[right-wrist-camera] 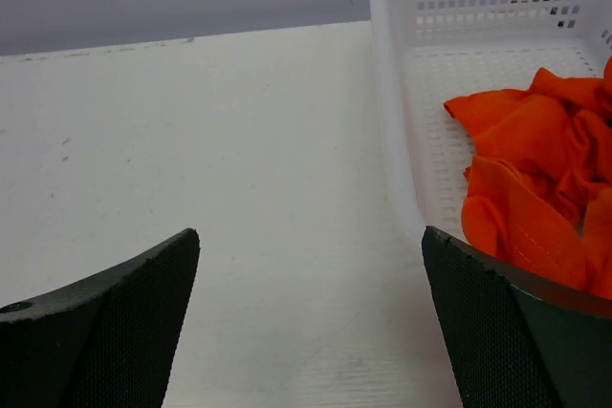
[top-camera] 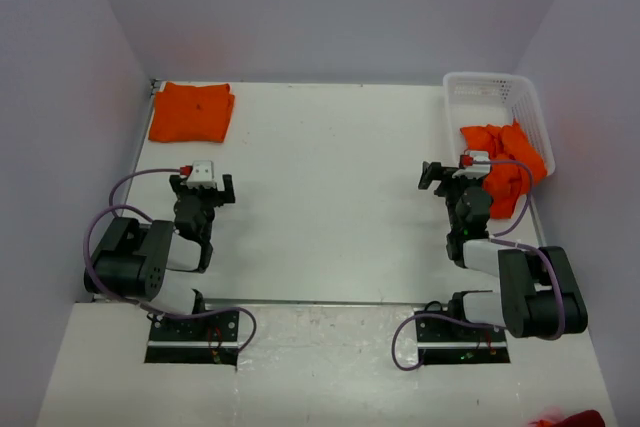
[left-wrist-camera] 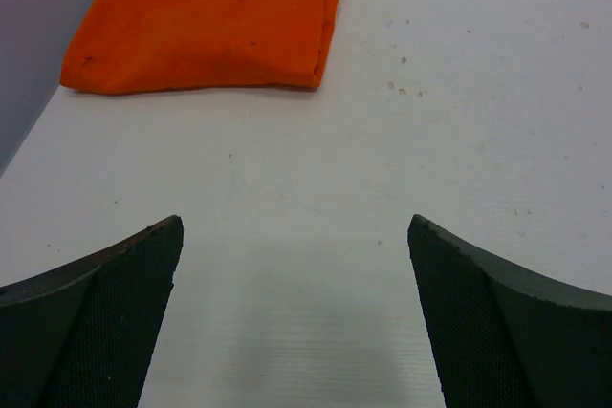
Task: Fold and stack the t-shirts
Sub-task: Grab crumpled tshirt from bin with the right arm
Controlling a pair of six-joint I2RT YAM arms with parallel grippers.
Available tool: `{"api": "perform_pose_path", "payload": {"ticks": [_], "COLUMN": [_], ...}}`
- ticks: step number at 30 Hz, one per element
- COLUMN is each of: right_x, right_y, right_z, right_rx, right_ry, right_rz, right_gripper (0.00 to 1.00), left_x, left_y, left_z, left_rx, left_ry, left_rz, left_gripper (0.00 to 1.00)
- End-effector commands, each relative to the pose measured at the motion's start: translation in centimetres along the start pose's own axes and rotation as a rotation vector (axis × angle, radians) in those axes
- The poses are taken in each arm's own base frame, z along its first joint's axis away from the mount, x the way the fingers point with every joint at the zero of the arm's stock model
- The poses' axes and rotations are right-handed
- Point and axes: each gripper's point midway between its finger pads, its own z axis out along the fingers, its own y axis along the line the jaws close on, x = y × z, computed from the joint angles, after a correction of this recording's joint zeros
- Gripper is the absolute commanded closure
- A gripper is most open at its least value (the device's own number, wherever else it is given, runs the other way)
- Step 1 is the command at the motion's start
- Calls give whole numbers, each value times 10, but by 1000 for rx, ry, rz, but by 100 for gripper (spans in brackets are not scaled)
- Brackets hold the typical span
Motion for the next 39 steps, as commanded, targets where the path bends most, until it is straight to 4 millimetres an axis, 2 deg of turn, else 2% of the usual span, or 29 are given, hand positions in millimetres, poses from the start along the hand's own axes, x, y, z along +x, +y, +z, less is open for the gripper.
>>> {"api": "perform_pose_path", "payload": {"ticks": [1, 11, 12, 14, 15, 16, 17, 18, 19, 20, 21, 22, 23, 24, 25, 26, 27, 28, 30, 31, 32, 33, 34, 35, 37, 38, 39], "right_x": [-21, -20, -25, -30, -40, -61, -43, -63, -87, -83, -91, -123, -112, -121, -149, -146, -151, -161, -168, -162, -176, -175, -170, -164, -155, -151, -142], "right_y": [1, 0, -11, -16, -14, -15, -17, -13, -5, -8, -7, 1, 5, 9, 16, 15, 19, 25, 37, 40, 42, 45, 45, 42, 24, 15, 7], "right_z": [3, 3, 0, -2, -3, 3, 1, -1, 1, -4, -7, -11, -18, -23, -29, -35, -39, -45, -53, -57, -68, -72, -75, -75, -74, -62, -58], "right_rx": [-5, 1, 94, 137, 148, 202, 225, 226, 226, 263, 266, 249, 228, 206, 180, 189, 162, 128, 68, 42, 23, 2, -10, 4, 127, 203, 253], "right_ry": [-72, -73, -98, -101, -110, -126, -12, -38, -72, -18, -14, -58, 33, 51, 19, 65, 86, 73, 42, 37, -20, -25, -19, 13, 131, 195, 245], "right_rz": [-1, -5, 21, 26, 15, 28, -2, 11, 33, 32, 52, 121, 96, 99, 105, 90, 73, 69, 128, 157, 211, 276, 286, 276, 230, 187, 161], "right_gripper": [1, 1, 1, 1, 1, 1, 1, 1, 1, 1, 1, 1, 1, 1, 1, 1, 1, 1, 1, 1, 1, 1, 1, 3, 20, 19, 18], "left_x": [-24, -24, -25, -30, -20, -39, -42, -36, -57, -69, -61, -96, -106, -91, -131, -142, -136, -169, -180, -187, -193, -200, -204, -209, -219, -223, -225], "left_y": [4, 4, 7, 15, 18, 25, 28, 27, 35, 32, 35, 45, 41, 42, 39, 32, 25, 11, -4, -18, -25, -29, -43, -47, -66, -74, -78], "left_z": [6, 8, 8, 10, 10, 16, 17, 17, 17, 18, 17, 25, 28, 24, 32, 34, 28, 30, 16, 12, 8, 0, -5, -10, -24, -28, -30], "left_rx": [-11, 9, -9, -62, -83, -126, -143, -160, -217, -236, -276, -370, -391, -422, -413, -394, -369, -281, -198, -117, -75, -34, 46, 81, 203, 251, 271], "left_ry": [-87, -81, -84, -90, -34, -64, -50, -6, -49, -70, -5, -44, -28, 84, 39, 49, 144, 118, 156, 153, 136, 112, 107, 87, 77, 85, 100], "left_rz": [9, 2, -4, -23, -21, -28, -29, -45, -57, -73, -74, -117, -171, -160, -230, -314, -305, -359, -353, -348, -365, -390, -421, -445, -494, -516, -514], "left_gripper": [0, 0, 0, 0, 0, 0, 0, 0, 0, 0, 0, 0, 0, 0, 0, 0, 0, 0, 0, 0, 0, 0, 0, 0, 0, 0, 0]}}
